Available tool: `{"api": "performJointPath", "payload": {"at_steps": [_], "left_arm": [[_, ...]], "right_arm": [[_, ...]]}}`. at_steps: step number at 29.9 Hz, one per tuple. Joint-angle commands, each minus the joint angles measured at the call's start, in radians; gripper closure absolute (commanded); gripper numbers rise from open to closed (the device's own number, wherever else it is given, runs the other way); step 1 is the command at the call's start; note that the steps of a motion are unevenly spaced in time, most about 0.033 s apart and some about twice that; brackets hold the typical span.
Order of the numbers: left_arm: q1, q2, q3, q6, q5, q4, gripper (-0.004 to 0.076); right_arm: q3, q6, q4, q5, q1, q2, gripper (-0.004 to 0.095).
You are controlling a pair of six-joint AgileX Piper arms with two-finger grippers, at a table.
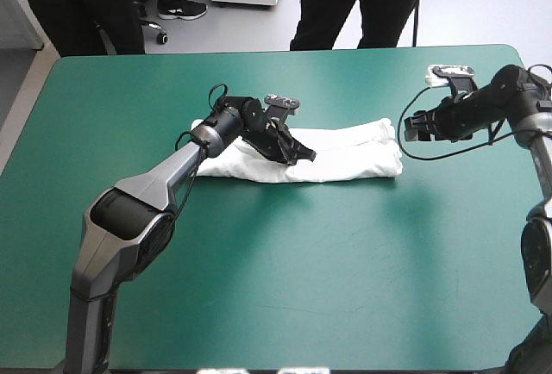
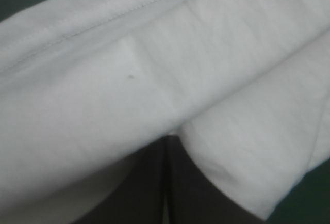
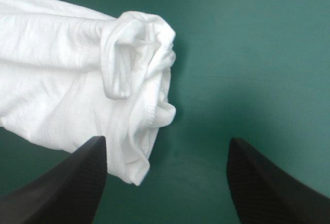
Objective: Fold the cloth
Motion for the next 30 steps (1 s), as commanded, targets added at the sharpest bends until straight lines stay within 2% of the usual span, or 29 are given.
{"api": "performJointPath", "payload": {"at_steps": [1,6,17,19,22,28,30], "left_arm": [[-0.014,-0.039,-0.017,-0.009,0.012,-0.026,0.0741],[-0.014,-0.039,-0.017,-0.009,0.012,-0.02,0.0741],[-0.014,-0.039,-0.017,-0.009,0.008,-0.02,0.0741],[-0.014,-0.039,-0.017,-0.009,0.008,-0.02,0.0741],[-0.014,-0.039,-0.017,-0.019,0.007,-0.016,0.0741],[-0.014,-0.039,-0.017,-0.017,0.011,-0.016,0.0741],[-0.014,-0.039,-0.017,-0.017,0.011,-0.016,0.0741]], "right_arm": [[-0.031,-0.052,0.117,-0.006,-0.008,0.013,0.029],[-0.031,-0.095,0.216,-0.001,-0.008,0.093,0.0288],[-0.031,-0.152,0.319,0.044,0.001,0.181,0.0308],[-0.031,-0.152,0.317,0.06,0.011,0.194,0.037],[-0.031,-0.152,0.317,0.084,0.024,0.215,0.0517],[-0.031,-0.15,0.328,0.097,0.027,0.239,0.0913],[-0.031,-0.148,0.34,0.094,0.023,0.239,0.0921]]}}
